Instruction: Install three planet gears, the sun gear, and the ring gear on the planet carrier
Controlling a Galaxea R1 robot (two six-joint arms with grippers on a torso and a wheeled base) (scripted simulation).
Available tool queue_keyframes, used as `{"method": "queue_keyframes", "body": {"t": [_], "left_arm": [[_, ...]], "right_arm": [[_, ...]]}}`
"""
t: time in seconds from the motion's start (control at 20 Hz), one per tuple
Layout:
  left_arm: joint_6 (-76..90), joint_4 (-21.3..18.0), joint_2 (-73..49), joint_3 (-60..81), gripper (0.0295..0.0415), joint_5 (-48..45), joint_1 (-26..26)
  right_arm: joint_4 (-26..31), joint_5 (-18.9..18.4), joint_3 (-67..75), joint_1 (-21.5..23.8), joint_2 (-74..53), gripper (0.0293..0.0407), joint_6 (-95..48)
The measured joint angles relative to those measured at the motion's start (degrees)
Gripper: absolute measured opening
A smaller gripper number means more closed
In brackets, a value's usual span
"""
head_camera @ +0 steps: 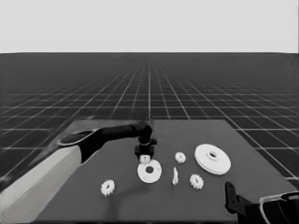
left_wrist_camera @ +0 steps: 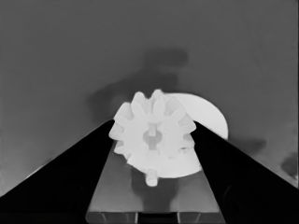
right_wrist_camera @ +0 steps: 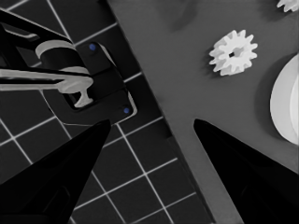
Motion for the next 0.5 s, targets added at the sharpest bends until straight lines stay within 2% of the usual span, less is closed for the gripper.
{"method": "queue_keyframes", "body": {"t": [0.3,0.4,0.45,0.5], "left_arm": [[0.6,0.7,0.4,-1.1,0.0312,-0.6,0.8],[0.6,0.8,0.4,-1.2,0.0372,-0.6,0.8],[0.6,0.8,0.4,-1.2,0.0381,-0.6,0.8],[0.6,0.8,0.4,-1.2,0.0383,-0.6,0.8]], "right_arm": [[0.0,0.0,0.0,0.0,0.0,0.0385,0.0],[0.0,0.0,0.0,0.0,0.0,0.0385,0.0],[0.0,0.0,0.0,0.0,0.0,0.0385,0.0],[0.0,0.0,0.0,0.0,0.0,0.0385,0.0]]}}
